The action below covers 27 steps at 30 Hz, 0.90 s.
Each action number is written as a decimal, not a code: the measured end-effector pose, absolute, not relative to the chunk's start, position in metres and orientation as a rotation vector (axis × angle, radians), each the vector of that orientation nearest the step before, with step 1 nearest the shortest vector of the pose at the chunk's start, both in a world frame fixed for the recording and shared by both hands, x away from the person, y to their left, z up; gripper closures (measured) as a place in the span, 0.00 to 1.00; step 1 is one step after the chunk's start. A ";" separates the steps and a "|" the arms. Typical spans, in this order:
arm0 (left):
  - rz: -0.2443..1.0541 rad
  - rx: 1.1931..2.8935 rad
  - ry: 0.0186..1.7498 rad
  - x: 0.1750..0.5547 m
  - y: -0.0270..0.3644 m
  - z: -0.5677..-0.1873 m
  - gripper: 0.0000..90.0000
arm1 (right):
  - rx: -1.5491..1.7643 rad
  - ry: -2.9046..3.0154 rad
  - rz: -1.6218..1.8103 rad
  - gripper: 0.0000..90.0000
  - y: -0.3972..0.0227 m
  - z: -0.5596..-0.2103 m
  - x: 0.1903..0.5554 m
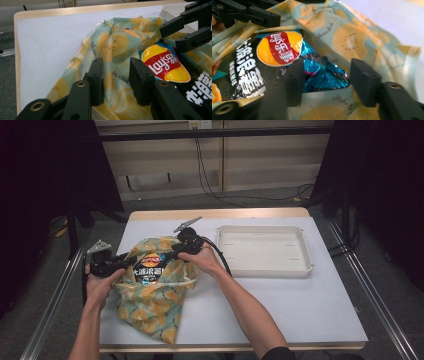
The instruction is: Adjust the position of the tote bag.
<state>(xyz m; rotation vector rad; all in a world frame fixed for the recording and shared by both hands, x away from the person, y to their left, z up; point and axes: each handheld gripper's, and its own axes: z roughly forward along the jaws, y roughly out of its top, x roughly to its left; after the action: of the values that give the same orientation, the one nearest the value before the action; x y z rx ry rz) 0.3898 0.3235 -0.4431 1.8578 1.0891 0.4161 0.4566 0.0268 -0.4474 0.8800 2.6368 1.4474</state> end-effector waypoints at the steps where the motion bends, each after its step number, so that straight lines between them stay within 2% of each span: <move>1: 0.413 1.861 1.090 0.390 0.324 -0.444 0.71 | 0.900 2.651 1.442 0.45 0.027 -0.448 0.457; 8: 0.426 1.879 1.106 0.392 0.322 -0.447 0.70 | 0.992 2.701 1.434 0.31 0.029 -0.462 0.464; 11: 0.415 1.886 1.108 0.393 0.322 -0.450 0.69 | 1.009 2.749 1.425 0.32 0.033 -0.469 0.465; 13: 0.416 1.887 1.113 0.393 0.322 -0.450 0.69 | 0.991 2.762 1.438 0.39 0.035 -0.471 0.466; 15: 0.410 1.894 1.114 0.394 0.323 -0.452 0.69 | 0.955 2.773 1.461 0.50 0.037 -0.469 0.464; 19: 0.395 1.881 1.126 0.394 0.324 -0.454 0.69 | 0.909 2.752 1.476 0.67 0.039 -0.461 0.461; 22: 0.391 1.877 1.120 0.393 0.325 -0.454 0.69 | 0.896 2.744 1.485 0.75 0.039 -0.458 0.460; 24: 0.391 1.877 1.120 0.393 0.325 -0.454 0.69 | 0.909 2.736 1.475 0.85 0.038 -0.458 0.459; 27: 0.385 1.874 1.120 0.393 0.324 -0.454 0.69 | 0.903 2.751 1.461 0.89 0.039 -0.459 0.459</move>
<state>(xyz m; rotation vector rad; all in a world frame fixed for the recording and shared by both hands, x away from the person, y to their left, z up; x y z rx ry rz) 0.3934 0.3239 -0.4543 1.8744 1.1198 0.3854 0.4595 0.0385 -0.4589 0.9031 2.7515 1.4607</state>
